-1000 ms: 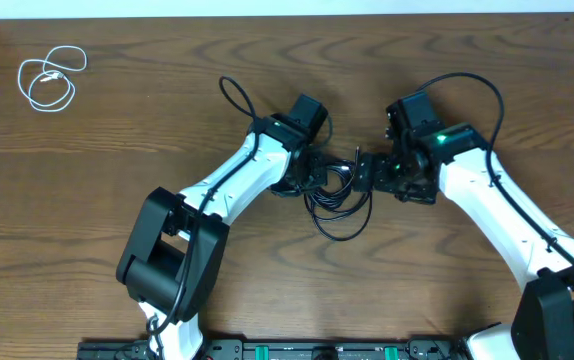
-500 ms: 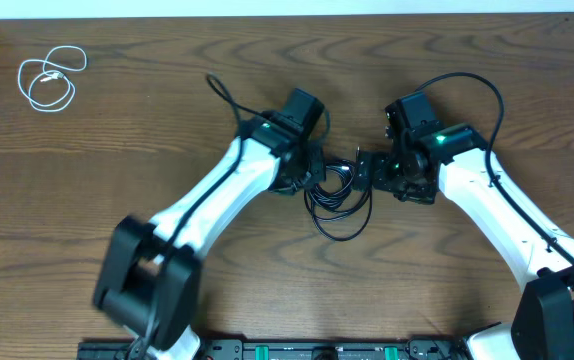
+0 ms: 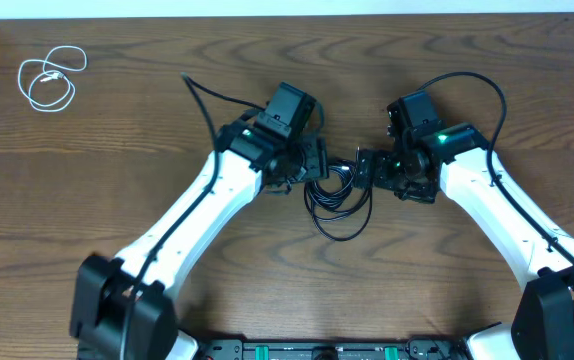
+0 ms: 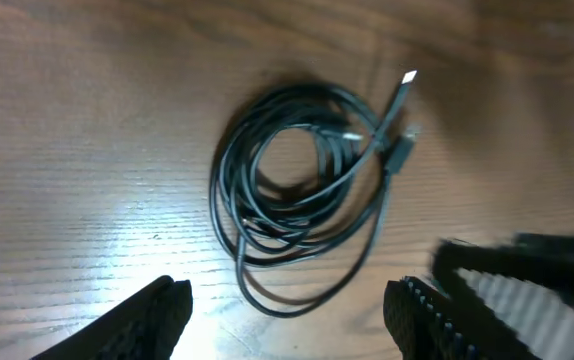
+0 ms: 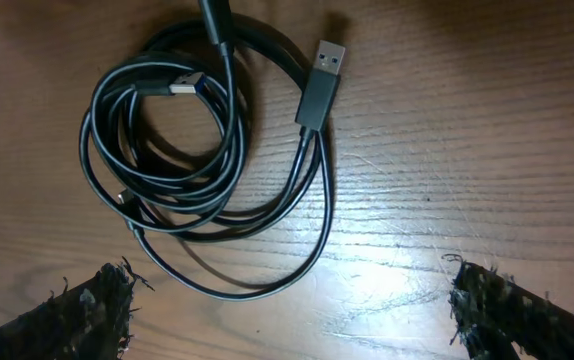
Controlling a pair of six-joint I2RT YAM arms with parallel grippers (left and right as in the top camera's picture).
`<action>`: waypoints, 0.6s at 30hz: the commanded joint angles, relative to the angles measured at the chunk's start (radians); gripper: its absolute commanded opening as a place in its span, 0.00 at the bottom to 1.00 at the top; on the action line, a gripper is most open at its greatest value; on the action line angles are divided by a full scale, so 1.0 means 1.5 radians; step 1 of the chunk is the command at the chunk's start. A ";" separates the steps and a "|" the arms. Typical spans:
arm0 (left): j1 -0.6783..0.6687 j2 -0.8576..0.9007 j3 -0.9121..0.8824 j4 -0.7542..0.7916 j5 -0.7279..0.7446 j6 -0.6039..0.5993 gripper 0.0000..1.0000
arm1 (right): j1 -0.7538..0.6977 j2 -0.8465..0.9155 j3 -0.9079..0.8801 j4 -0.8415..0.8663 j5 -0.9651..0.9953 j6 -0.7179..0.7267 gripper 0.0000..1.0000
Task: Untangle cables
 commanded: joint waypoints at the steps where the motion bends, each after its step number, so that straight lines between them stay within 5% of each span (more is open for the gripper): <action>1: 0.003 0.051 0.000 -0.004 -0.011 -0.002 0.68 | 0.001 0.001 -0.004 0.002 -0.003 0.013 0.99; 7: 0.005 0.128 0.000 0.010 -0.011 -0.001 0.66 | 0.001 0.001 -0.004 0.003 -0.002 0.013 0.99; 14: 0.003 0.178 0.000 0.048 -0.010 -0.002 0.40 | 0.001 0.001 -0.004 0.005 -0.002 0.012 0.99; 18: 0.003 0.202 0.000 0.053 -0.010 -0.001 0.38 | 0.001 0.001 -0.004 0.007 -0.002 0.013 0.99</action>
